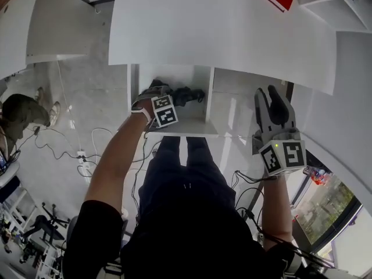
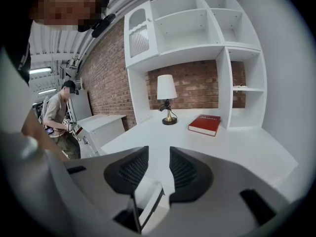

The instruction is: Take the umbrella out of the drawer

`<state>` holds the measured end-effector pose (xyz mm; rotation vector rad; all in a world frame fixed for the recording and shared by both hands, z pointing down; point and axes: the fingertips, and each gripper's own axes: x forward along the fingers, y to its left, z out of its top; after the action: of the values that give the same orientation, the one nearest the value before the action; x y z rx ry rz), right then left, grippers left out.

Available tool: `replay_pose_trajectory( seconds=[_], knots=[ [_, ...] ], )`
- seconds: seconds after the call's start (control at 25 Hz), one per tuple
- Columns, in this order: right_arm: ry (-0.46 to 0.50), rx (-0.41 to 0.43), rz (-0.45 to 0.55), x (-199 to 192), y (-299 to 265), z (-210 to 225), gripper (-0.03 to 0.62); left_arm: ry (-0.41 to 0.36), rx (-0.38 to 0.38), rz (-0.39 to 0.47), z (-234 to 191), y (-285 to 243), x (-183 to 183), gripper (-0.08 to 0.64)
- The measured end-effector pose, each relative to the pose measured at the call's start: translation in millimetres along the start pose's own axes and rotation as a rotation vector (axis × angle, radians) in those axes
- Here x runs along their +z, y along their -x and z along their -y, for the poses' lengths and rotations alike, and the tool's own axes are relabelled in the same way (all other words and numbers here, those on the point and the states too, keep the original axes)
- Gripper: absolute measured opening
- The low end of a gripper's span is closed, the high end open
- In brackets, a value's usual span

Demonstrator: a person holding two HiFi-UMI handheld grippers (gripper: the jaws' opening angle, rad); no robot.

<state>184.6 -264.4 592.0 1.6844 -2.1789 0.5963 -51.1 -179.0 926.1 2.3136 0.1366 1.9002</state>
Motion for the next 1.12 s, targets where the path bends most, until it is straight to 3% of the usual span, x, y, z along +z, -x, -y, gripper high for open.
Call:
replay_pose_trajectory(
  seconds=[0.2, 0.52, 0.68, 0.88, 1.12],
  knots=[
    [0.031, -0.021, -0.032, -12, 3, 4, 0.121, 0.014, 0.021, -0.038, -2, -19, -2, 0.299],
    [0.037, 0.001, -0.060, -19, -2, -3, 0.109, 0.023, -0.007, -0.086, -1, -35, -6, 0.301],
    [0.039, 0.010, -0.069, -21, -2, -6, 0.103, 0.008, 0.038, -0.085, -4, -35, -2, 0.302],
    [0.031, 0.017, -0.056, -18, 0, -13, 0.098, 0.007, 0.104, -0.051, 0, -30, -4, 0.275],
    [0.036, 0.027, -0.012, 0, 3, -23, 0.094, 0.041, 0.184, 0.104, -6, 23, 4, 0.270]
  ],
)
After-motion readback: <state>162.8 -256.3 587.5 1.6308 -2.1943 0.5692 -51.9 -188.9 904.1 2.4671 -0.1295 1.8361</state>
